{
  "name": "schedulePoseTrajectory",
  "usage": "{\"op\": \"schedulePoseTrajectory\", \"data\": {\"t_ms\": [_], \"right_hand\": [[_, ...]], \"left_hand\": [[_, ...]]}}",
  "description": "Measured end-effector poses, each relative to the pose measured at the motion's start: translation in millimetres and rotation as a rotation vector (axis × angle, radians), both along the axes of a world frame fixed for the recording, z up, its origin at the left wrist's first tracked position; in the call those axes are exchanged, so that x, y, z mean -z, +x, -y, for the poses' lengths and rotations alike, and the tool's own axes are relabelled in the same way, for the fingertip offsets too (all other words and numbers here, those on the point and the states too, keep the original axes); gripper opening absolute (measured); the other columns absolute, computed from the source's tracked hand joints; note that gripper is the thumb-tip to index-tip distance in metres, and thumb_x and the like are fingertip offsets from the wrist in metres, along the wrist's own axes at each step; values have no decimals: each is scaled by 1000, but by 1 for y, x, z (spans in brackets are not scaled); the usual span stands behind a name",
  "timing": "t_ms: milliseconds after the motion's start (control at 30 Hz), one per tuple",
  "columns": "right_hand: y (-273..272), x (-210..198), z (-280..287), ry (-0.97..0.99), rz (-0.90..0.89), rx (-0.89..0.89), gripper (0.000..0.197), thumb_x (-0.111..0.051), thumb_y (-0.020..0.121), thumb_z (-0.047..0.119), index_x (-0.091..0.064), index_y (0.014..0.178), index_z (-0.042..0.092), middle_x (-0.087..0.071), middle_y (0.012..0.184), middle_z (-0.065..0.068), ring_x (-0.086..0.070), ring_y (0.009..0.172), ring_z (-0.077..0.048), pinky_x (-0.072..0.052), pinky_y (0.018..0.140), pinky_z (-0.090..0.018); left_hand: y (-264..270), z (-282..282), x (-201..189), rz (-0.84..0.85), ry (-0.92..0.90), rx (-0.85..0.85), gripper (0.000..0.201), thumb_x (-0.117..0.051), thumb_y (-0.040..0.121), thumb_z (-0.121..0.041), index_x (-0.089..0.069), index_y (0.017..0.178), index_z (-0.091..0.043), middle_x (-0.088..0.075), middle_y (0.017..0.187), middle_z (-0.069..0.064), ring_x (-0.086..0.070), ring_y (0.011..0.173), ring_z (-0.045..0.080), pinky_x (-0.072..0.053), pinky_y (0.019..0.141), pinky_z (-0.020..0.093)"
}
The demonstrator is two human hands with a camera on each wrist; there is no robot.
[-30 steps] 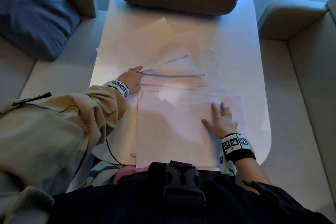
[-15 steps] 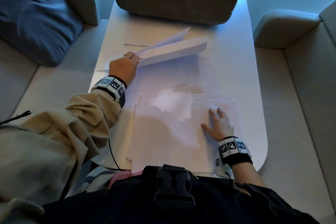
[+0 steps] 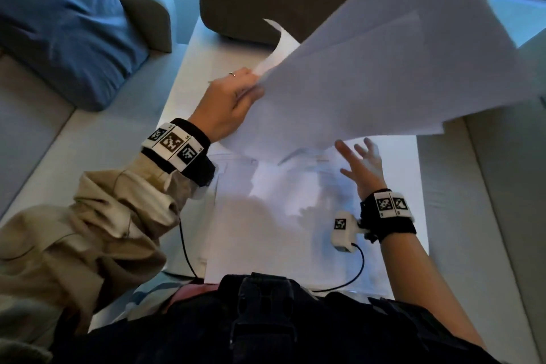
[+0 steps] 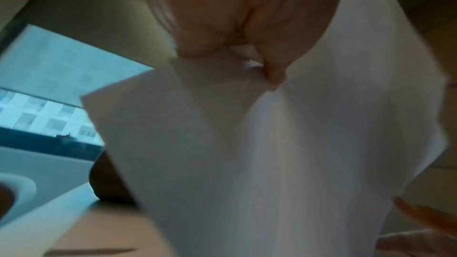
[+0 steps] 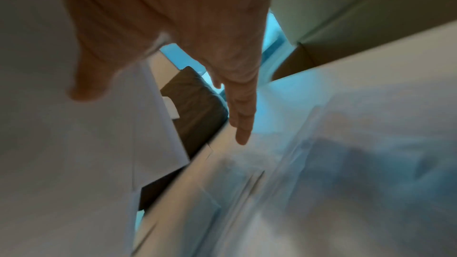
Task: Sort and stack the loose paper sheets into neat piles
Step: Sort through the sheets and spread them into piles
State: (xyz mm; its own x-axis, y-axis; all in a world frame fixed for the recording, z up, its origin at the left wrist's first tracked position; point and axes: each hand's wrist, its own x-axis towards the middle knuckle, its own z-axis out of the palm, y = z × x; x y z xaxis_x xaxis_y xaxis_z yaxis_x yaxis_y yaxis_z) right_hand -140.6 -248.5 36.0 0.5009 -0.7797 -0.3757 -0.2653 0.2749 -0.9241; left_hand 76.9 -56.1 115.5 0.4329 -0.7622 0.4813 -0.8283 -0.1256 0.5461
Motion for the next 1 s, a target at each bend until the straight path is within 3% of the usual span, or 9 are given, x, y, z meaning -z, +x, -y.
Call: {"op": "schedulePoseTrajectory", "data": {"t_ms": [167,233,300,367,433,500,667,833,1000], "right_hand": [[-2,-8,12,184,244,-2,43,-83,63,40,-64,98,23,-66,90,4,-64,80,-6,-53,67,-27],[-9,0,18,170,31,-76,53,-84,60,43,-72,101,13,-69,106,-5,-64,98,-17,-48,85,-31],[-13,14,24,53,-196,-3,50,-58,92,31,-49,135,8,-45,143,-11,-42,131,-26,-27,108,-34],[-13,22,23,10,-237,41,37,-45,99,18,-45,135,8,-45,140,-17,-41,128,-30,-25,109,-41],[-10,16,8,105,-107,-90,9,-56,88,7,-60,96,10,-62,94,-17,-56,91,-22,-44,96,-52],[-8,15,-3,125,-22,9,15,-61,82,-2,-58,79,12,-63,72,-8,-59,68,-16,-59,73,-43],[-17,27,-19,163,-107,-28,26,-61,87,-2,-55,112,2,-62,108,-20,-62,70,-20,-57,56,-26],[-23,40,-20,274,-129,67,40,-74,76,-2,-56,111,-9,-69,85,-21,-67,56,-22,-56,52,-31],[-24,21,-14,146,-2,-25,29,-65,81,-5,-61,106,9,-73,88,-3,-71,73,-17,-58,61,-28]], "left_hand": [[-17,0,11,-334,-7,22,21,-53,92,-22,-65,101,-7,-64,92,1,-54,82,3,-40,75,11],[-19,-4,25,-484,38,1,15,-55,92,-25,-63,104,-20,-65,94,-9,-56,84,-3,-42,78,12],[-20,-10,40,-565,109,-25,22,-57,92,-30,-61,112,-22,-66,106,-6,-60,98,5,-46,88,25],[-23,-16,50,-556,239,-50,33,-58,92,-30,-57,123,-17,-63,119,0,-57,113,18,-42,94,26],[-26,-21,60,-536,398,-108,44,-60,91,-34,-53,129,-12,-59,127,7,-52,120,23,-36,91,22],[-27,-26,71,-549,506,-125,57,-58,82,-49,-55,126,-14,-60,124,8,-55,115,24,-37,86,23],[-29,-35,95,-640,561,-141,58,-67,85,-36,-44,135,-20,-56,127,3,-52,118,20,-39,93,25],[-38,-35,96,-742,504,-104,88,-72,80,-8,-17,148,-19,-56,109,1,-59,93,16,-42,85,23],[-34,-30,91,-721,457,-112,94,-76,74,-3,-19,147,-19,-49,97,-5,-45,58,5,-40,63,11]]}}
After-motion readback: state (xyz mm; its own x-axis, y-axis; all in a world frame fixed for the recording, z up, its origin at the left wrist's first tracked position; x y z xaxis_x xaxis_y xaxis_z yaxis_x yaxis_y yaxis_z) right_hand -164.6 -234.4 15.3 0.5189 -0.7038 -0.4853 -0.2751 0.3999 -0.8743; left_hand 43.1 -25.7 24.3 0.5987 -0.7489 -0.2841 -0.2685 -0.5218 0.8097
